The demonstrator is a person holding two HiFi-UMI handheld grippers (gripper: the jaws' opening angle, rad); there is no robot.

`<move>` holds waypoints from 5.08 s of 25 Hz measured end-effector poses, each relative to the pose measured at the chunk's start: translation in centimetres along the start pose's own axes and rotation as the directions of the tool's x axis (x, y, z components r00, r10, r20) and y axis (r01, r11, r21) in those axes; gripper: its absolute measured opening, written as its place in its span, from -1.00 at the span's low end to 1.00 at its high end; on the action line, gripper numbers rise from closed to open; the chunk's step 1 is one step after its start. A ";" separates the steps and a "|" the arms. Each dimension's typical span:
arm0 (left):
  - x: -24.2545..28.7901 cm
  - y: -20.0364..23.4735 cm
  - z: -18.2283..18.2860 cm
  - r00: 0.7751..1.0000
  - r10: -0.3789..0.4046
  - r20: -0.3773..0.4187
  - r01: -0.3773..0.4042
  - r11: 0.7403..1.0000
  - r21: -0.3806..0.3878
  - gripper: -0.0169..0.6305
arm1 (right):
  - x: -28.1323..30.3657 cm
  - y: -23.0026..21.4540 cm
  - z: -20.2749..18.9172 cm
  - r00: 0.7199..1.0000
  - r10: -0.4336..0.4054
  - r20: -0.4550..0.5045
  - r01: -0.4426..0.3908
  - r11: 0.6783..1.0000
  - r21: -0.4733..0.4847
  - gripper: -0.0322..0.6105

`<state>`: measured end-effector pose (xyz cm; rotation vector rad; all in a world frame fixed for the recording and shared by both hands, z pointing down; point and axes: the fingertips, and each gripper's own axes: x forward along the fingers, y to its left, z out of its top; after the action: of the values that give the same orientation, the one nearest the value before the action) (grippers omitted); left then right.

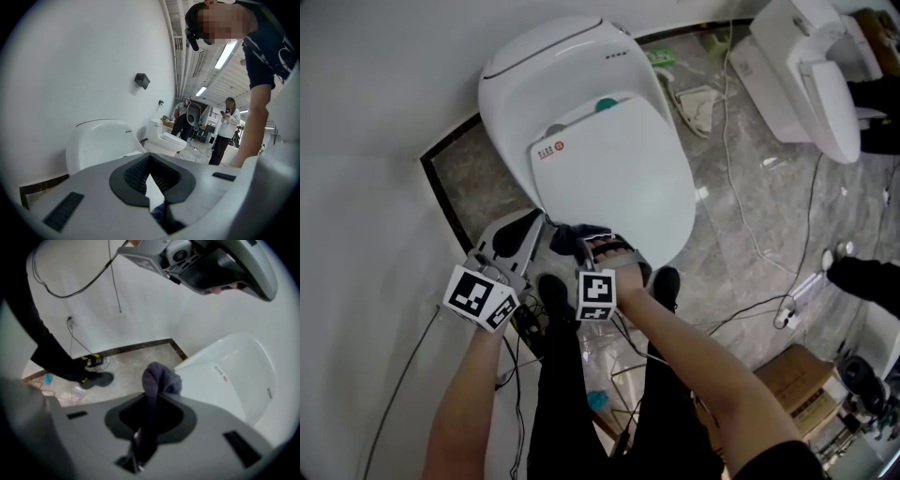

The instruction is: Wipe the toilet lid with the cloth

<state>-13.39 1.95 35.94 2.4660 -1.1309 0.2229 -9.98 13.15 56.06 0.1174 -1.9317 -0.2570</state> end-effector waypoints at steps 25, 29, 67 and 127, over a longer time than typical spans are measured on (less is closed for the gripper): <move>2.0 0.8 0.2 1.000 0.006 -0.013 -0.006 1.000 0.001 -0.91 | -5.4 -29.7 -19.3 0.923 -0.315 -0.220 0.366 0.896 0.253 -0.68; 1.9 1.1 0.0 1.000 0.013 -0.021 -0.013 1.000 -0.008 -0.91 | -3.6 -31.0 -18.3 0.936 -0.295 -0.192 0.339 0.903 0.263 -0.69; 1.6 -0.2 -0.2 1.000 -0.003 -0.009 0.002 1.000 -0.020 -0.91 | -1.8 -20.3 -14.4 0.964 -0.202 -0.172 0.231 0.958 0.169 -0.68; 0.8 -3.1 -2.1 1.000 -0.009 -0.014 0.009 1.000 -0.018 -0.91 | -2.1 1.0 -4.7 0.999 -0.040 -0.034 0.044 0.991 0.123 -0.68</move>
<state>-10.45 4.14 37.13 2.4496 -1.1114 0.2257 -4.82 13.99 56.01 0.2433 -1.9148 -0.1619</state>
